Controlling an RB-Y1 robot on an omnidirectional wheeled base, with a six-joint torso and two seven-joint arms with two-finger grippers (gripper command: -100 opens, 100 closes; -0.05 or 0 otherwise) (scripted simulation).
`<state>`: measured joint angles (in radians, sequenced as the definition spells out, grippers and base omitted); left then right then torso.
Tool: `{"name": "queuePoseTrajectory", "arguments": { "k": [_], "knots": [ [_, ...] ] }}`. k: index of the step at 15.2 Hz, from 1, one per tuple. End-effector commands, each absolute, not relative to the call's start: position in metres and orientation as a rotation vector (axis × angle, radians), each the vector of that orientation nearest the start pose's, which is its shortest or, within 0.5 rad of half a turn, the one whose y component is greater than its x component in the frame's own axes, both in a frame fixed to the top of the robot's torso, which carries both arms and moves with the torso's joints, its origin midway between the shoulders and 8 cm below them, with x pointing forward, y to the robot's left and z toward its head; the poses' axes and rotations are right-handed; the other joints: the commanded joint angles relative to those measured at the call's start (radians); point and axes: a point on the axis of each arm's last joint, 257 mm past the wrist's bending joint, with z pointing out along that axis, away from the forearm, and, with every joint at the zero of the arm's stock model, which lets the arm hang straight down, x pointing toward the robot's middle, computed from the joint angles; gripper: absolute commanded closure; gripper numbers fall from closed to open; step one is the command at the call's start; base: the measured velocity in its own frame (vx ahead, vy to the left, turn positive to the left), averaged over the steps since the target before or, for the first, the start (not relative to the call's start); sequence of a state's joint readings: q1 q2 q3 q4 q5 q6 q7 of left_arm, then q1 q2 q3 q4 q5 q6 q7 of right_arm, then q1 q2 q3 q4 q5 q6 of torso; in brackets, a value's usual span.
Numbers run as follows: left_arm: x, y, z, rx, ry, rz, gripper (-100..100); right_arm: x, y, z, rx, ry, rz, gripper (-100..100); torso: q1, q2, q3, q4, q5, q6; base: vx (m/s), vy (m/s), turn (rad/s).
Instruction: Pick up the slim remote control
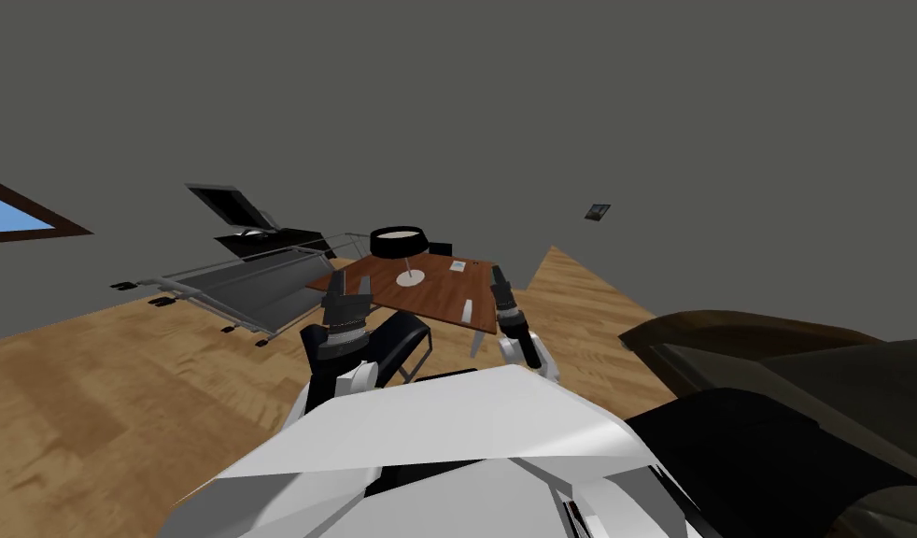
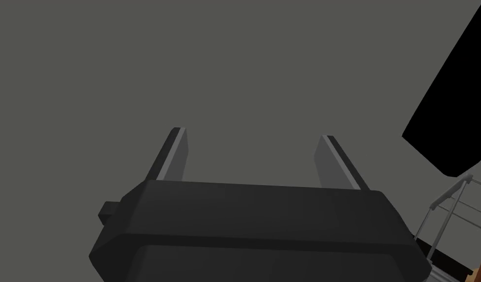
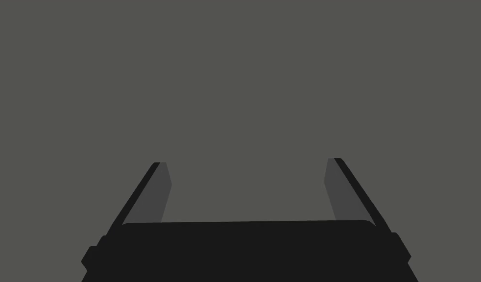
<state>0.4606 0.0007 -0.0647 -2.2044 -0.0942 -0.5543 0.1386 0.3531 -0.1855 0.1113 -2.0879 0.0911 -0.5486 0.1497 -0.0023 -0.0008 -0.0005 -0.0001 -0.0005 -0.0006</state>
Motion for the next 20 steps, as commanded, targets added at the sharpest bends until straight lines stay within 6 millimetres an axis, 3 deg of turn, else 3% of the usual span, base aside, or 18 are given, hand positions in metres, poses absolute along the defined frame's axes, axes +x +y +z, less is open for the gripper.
{"name": "queuePoseTrajectory", "arguments": {
  "k": [1,8,10,11,13,14,16,20],
  "knots": [
    [0.356,0.241,0.013,-0.645,0.632,-1.459,0,0.389,-0.19,-0.021,0.34,0.904,1.228,-100,0.0,0.0,0.0,0.0,0.0,0.0,-0.002,-0.026,0.085],
    [0.356,0.241,0.013,-0.645,0.632,-1.459,0,0.404,-0.129,-0.055,0.046,1.055,1.151,-100,0.0,0.0,0.0,0.0,0.0,0.0,-0.003,-0.027,0.102],
    [0.356,0.241,0.013,-0.645,0.632,-1.459,0,0.406,-0.126,-0.064,0.029,1.077,1.131,-100,0.0,0.0,0.0,0.0,0.0,0.0,-0.003,-0.024,0.07],
    [0.356,0.241,0.013,-0.645,0.632,-1.459,0,0.409,-0.113,-0.076,-0.045,1.111,1.113,-100,0.0,0.0,0.0,0.0,0.0,0.001,-0.002,-0.018,0.102],
    [0.356,0.241,0.013,-0.645,0.632,-1.459,0,0.409,-0.111,-0.078,-0.065,1.119,1.098,-100,0.001,0.0,0.0,0.0,0.0,0.0,0.0,-0.018,0.073],
    [0.356,0.241,0.013,-0.645,0.632,-1.459,0,0.412,-0.098,-0.092,-0.145,1.153,1.077,-100,0.001,0.0,0.0,0.0,0.0,0.001,0.0,-0.019,0.111],
    [0.356,0.241,0.013,-0.645,0.632,-1.459,0,0.411,-0.096,-0.095,-0.165,1.159,1.063,-100,0.001,0.0,0.0,0.0,0.0,0.0,0.0,-0.02,0.071],
    [0.356,0.241,0.013,-0.645,0.632,-1.459,0,0.413,-0.07,-0.123,-0.363,1.212,1.0,-100,0.001,0.0,0.0,0.0,0.0,0.001,-0.003,-0.02,0.094]
  ]
}}
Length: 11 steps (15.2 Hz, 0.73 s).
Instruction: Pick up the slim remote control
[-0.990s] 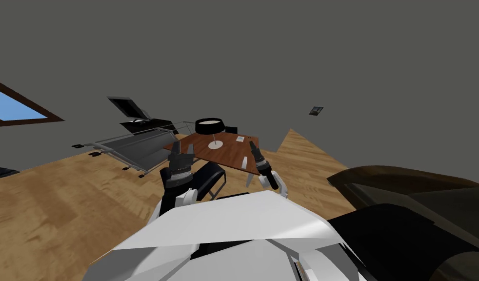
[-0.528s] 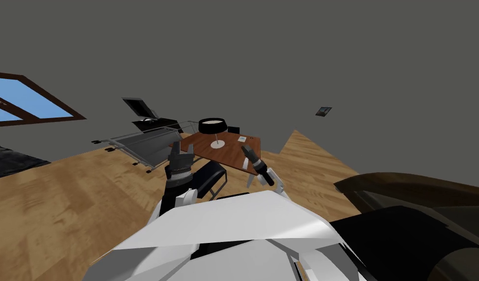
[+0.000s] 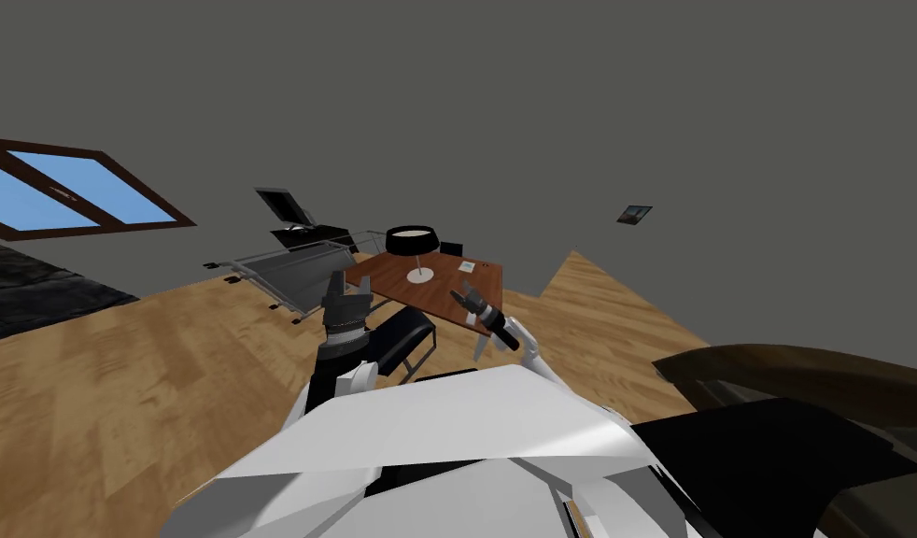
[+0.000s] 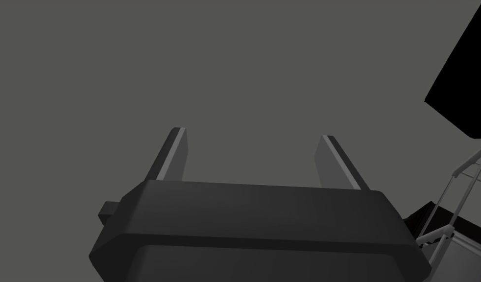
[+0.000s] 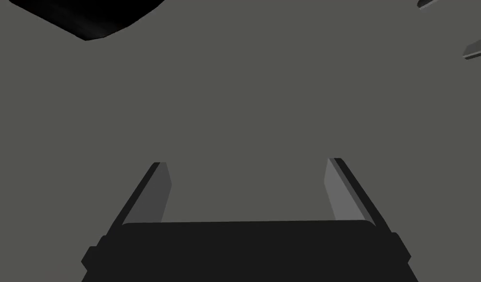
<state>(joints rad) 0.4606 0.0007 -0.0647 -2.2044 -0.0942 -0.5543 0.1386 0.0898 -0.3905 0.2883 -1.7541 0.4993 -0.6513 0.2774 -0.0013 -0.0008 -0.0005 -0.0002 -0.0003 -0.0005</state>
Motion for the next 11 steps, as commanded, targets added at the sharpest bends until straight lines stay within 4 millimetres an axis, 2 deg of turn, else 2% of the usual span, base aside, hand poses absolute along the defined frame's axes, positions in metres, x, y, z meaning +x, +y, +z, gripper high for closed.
{"name": "queuePoseTrajectory", "arguments": {
  "k": [1,2,3,4,5,6,8,9,11],
  "knots": [
    [0.356,0.241,0.013,-0.645,0.632,-1.459,0,0.414,-0.07,-0.132,-0.376,1.231,0.984,-100,0.0,0.0,0.0,0.0,0.0,0.0,-0.001,-0.02,0.136],
    [0.356,0.241,0.013,-0.645,0.632,-1.459,0,0.414,-0.07,-0.132,-0.379,1.232,0.982,-100,0.0,0.0,0.0,0.0,0.0,0.0,0.002,-0.018,0.057],
    [0.356,0.241,0.013,-0.645,0.632,-1.459,0,0.413,-0.059,-0.143,-0.477,1.242,0.956,-100,0.0,0.0,0.0,0.0,0.0,0.001,-0.001,-0.018,0.105],
    [0.356,0.241,0.013,-0.645,0.632,-1.459,0,0.415,-0.06,-0.153,-0.488,1.264,0.94,-100,0.0,0.0,0.0,0.0,0.0,0.0,-0.004,-0.021,0.123],
    [0.356,0.241,0.013,-0.645,0.632,-1.459,0,0.415,-0.06,-0.154,-0.493,1.265,0.937,-100,0.0,0.0,0.0,0.0,0.0,0.0,-0.002,-0.019,0.051],
    [0.356,0.241,0.013,-0.645,0.632,-1.459,0,0.416,-0.054,-0.17,-0.584,1.284,0.908,-100,0.0,0.0,0.0,0.0,0.0,0.001,-0.002,-0.02,0.092],
    [0.356,0.241,0.013,-0.645,0.632,-1.459,0,0.415,-0.053,-0.176,-0.611,1.294,0.889,-100,0.0,0.0,0.0,0.0,0.0,0.0,0.001,-0.02,0.099],
    [0.356,0.241,0.013,-0.645,0.632,-1.459,0,0.417,-0.05,-0.194,-0.698,1.314,0.859,-100,0.0,0.0,0.0,0.0,0.0,0.001,-0.002,-0.021,0.125],
    [0.356,0.241,0.013,-0.645,0.632,-1.459,0,0.415,-0.048,-0.2,-0.731,1.32,0.837,-100,0.0,0.0,0.0,0.0,0.0,0.0,0.0,-0.021,0.091]
  ]
}}
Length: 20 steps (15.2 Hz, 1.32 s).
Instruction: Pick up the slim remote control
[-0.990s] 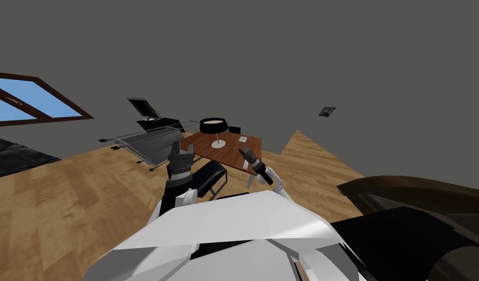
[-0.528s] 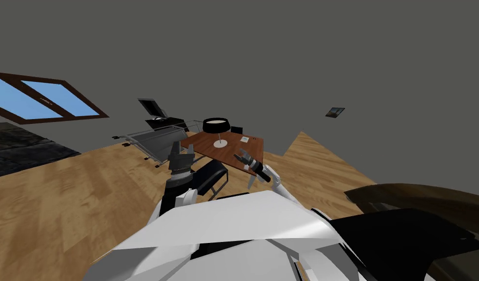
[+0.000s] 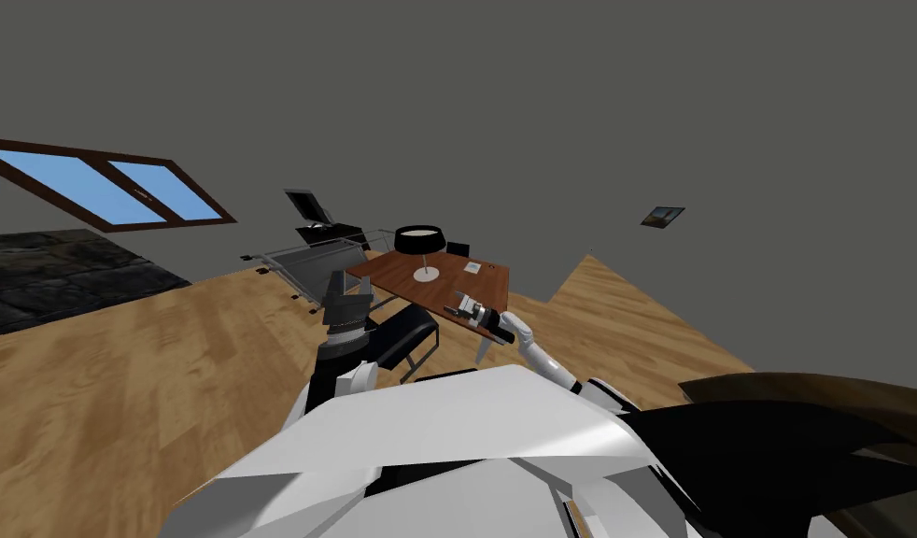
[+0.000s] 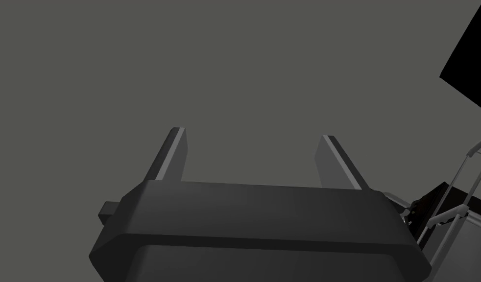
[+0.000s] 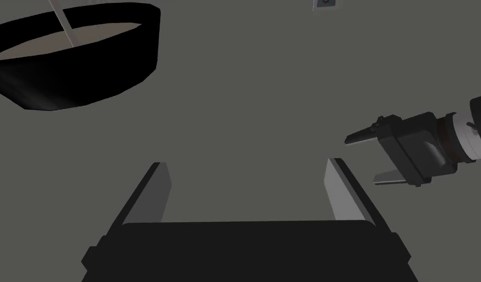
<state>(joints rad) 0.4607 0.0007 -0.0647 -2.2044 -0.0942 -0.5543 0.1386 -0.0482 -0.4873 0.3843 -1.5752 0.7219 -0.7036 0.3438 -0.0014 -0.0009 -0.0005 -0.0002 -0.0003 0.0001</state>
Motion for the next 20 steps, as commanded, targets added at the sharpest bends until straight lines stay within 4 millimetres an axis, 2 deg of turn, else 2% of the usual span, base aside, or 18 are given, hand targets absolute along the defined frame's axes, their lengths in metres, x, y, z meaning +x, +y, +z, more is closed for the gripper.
{"name": "queuePoseTrajectory", "arguments": {
  "k": [1,2,3,4,5,6,7,8,9,10,12,13,15,16,18,19,20],
  "knots": [
    [0.356,0.241,0.013,-0.645,0.632,-1.459,0,0.415,-0.045,-0.213,-0.827,1.322,0.807,-100,0.0,0.0,0.0,0.0,0.0,0.0,0.001,-0.018,0.128],
    [0.356,0.241,0.013,-0.645,0.632,-1.459,0,0.416,-0.048,-0.223,-0.842,1.341,0.791,-100,0.0,0.0,0.0,0.0,0.0,-0.001,0.001,-0.022,0.138],
    [0.356,0.241,0.013,-0.645,0.632,-1.459,0,0.415,-0.047,-0.225,-0.853,1.342,0.784,-100,0.0,0.0,0.0,0.0,0.0,0.0,0.001,-0.018,0.052],
    [0.356,0.241,0.013,-0.645,0.632,-1.459,0,0.416,-0.048,-0.24,-0.946,1.348,0.75,-100,0.0,0.0,0.0,0.0,0.0,0.0,-0.001,-0.019,0.124],
    [0.356,0.241,0.013,-0.645,0.632,-1.459,0,0.416,-0.05,-0.248,-0.964,1.361,0.735,-100,0.0,0.0,0.0,0.0,0.0,-0.001,-0.002,-0.022,0.144],
    [0.356,0.241,0.013,-0.645,0.632,-1.459,0,0.415,-0.05,-0.25,-0.975,1.362,0.728,-100,0.0,0.0,0.0,0.0,0.0,0.0,-0.001,-0.018,0.051],
    [0.356,0.241,0.013,-0.645,0.632,-1.459,0,0.416,-0.052,-0.264,-1.068,1.363,0.694,-100,0.0,0.0,0.0,0.0,0.0,0.0,-0.002,-0.018,0.119],
    [0.356,0.241,0.013,-0.645,0.632,-1.459,0,0.416,-0.055,-0.273,-1.085,1.378,0.678,-100,0.0,0.0,0.0,0.0,0.0,0.0,0.0,-0.021,0.142],
    [0.356,0.241,0.013,-0.645,0.632,-1.459,0,0.416,-0.056,-0.275,-1.098,1.378,0.67,-100,0.0,0.0,0.0,0.0,0.0,0.0,0.001,-0.016,0.053],
    [0.356,0.241,0.013,-0.645,0.632,-1.459,0,0.417,-0.062,-0.291,-1.188,1.384,0.634,-100,0.0,0.0,0.0,0.0,0.0,0.0,0.0,-0.015,0.118],
    [0.356,0.241,0.013,-0.645,0.632,-1.459,0,0.416,-0.065,-0.3,-1.221,1.392,0.611,-100,0.0,0.0,0.0,0.0,0.0,0.0,0.001,-0.017,0.107],
    [0.356,0.241,0.013,-0.645,0.632,-1.459,0,0.417,-0.071,-0.311,-1.313,1.384,0.575,-100,0.0,0.0,0.0,0.0,0.0,0.0,0.0,-0.016,0.108],
    [0.356,0.241,0.013,-0.645,0.632,-1.459,0,0.416,-0.078,-0.324,-1.342,1.404,0.551,-100,0.0,0.0,0.0,0.0,0.0,0.0,0.0,-0.017,0.092],
    [0.356,0.241,0.013,-0.645,0.632,-1.459,0,0.418,-0.091,-0.339,-1.428,1.411,0.513,-100,0.0,0.0,0.0,0.0,0.0,0.0,0.0,-0.015,0.134],
    [0.356,0.241,0.013,-0.645,0.632,-1.459,0,0.417,-0.094,-0.346,-1.462,1.413,0.491,-100,0.0,0.0,0.0,0.0,0.0,0.0,0.001,-0.017,0.1],
    [0.356,0.241,0.013,-0.645,0.632,-1.459,0,0.419,-0.108,-0.36,-1.548,1.414,0.452,-100,0.0,0.0,0.0,0.0,0.0,0.0,0.002,-0.015,0.116],
    [0.356,0.241,0.013,-0.645,0.632,-1.459,0,0.418,-0.112,-0.365,-1.566,1.422,0.439,-100,0.0,0.0,0.0,0.0,0.0,0.0,0.004,-0.018,0.141]
  ]
}}
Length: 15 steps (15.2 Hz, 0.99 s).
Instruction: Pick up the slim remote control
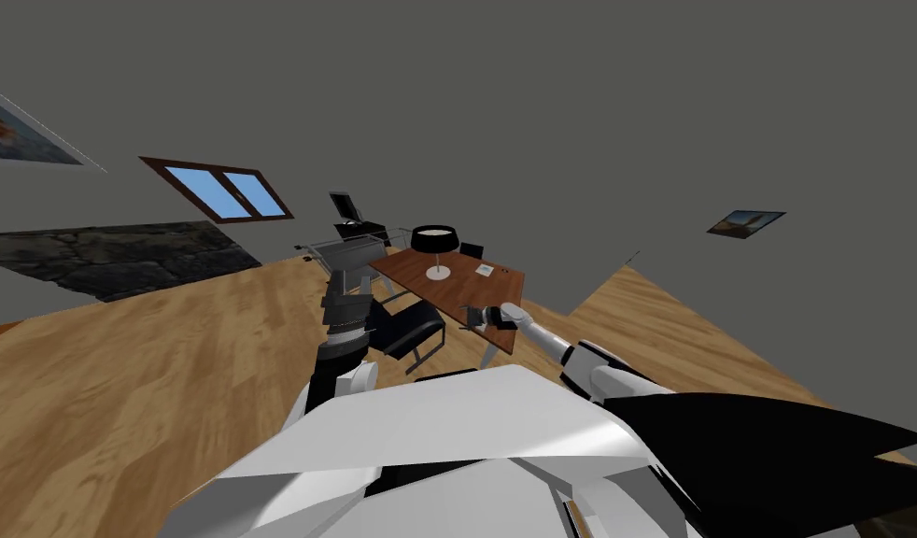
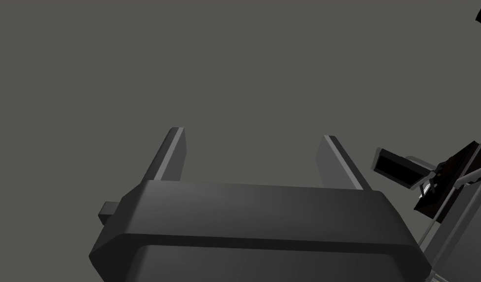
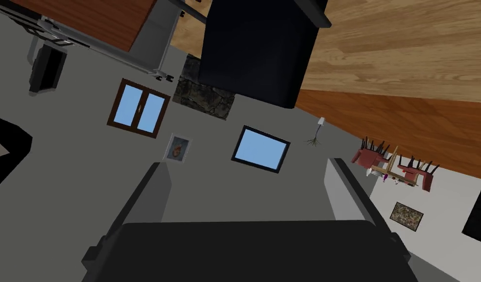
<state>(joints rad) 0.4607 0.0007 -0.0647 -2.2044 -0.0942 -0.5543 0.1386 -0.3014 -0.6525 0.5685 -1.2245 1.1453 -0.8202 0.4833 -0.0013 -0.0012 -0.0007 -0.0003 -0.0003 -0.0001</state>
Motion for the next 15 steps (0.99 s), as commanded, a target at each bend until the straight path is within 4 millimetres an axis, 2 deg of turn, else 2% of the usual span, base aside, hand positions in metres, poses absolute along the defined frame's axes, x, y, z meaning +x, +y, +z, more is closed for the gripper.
{"name": "queuePoseTrajectory", "arguments": {
  "k": [1,2,4,5,7,9,10,11,13,14,15],
  "knots": [
    [0.356,0.241,0.013,-0.645,0.632,-1.459,0,0.418,-0.113,-0.367,-1.579,1.42,0.432,-100,0.0,0.0,0.0,0.0,0.0,0.0,0.003,-0.015,0.056],
    [0.356,0.241,0.013,-0.645,0.632,-1.459,0,0.419,-0.127,-0.377,-1.666,1.411,0.393,-100,0.0,0.0,0.0,0.0,0.0,0.0,0.002,-0.012,0.142],
    [0.356,0.241,0.013,-0.645,0.632,-1.459,0,0.418,-0.135,-0.387,-1.693,1.426,0.373,-100,0.0,0.0,0.0,0.0,0.0,0.0,0.002,-0.013,0.088],
    [0.356,0.241,0.013,-0.645,0.632,-1.459,0,0.42,-0.154,-0.398,-1.775,1.43,0.334,-100,0.0,0.0,0.0,0.0,0.0,0.0,0.003,-0.008,0.147],
    [0.356,0.241,0.013,-0.645,0.632,-1.459,0,0.419,-0.159,-0.404,-1.803,1.431,0.317,-100,0.0,0.0,0.0,0.0,0.0,0.0,0.004,-0.013,0.084],
    [0.356,0.241,0.013,-0.645,0.632,-1.459,0,0.419,-0.184,-0.418,-1.908,1.435,0.263,-100,0.001,0.0,0.0,0.0,0.0,0.0,0.004,-0.011,0.133],
    [0.356,0.241,0.013,-0.645,0.632,-1.459,0,0.419,-0.184,-0.418,-1.909,1.435,0.263,-100,0.001,0.0,0.0,0.0,0.0,0.0,0.005,-0.011,0.039],
    [0.356,0.241,0.013,-0.645,0.632,-1.459,0,0.42,-0.204,-0.427,-1.992,1.433,0.224,-100,0.001,0.0,0.0,0.0,0.0,0.0,0.005,-0.007,0.117],
    [0.356,0.241,0.013,-0.645,0.632,-1.459,0,0.419,-0.21,-0.431,-2.011,1.438,0.212,-100,0.001,0.0,0.0,0.0,0.0,0.0,0.005,-0.009,0.093],
    [0.356,0.241,0.013,-0.645,0.632,-1.459,0,0.419,-0.231,-0.438,-2.094,1.435,0.173,-100,0.001,0.0,0.0,0.0,0.0,0.0,0.006,-0.005,0.127],
    [0.356,0.241,0.013,-0.645,0.632,-1.459,0,0.418,-0.236,-0.441,-2.108,1.44,0.164,-100,0.001,0.0,0.0,0.0,0.0,0.0,0.008,-0.007,0.135]
  ]
}}
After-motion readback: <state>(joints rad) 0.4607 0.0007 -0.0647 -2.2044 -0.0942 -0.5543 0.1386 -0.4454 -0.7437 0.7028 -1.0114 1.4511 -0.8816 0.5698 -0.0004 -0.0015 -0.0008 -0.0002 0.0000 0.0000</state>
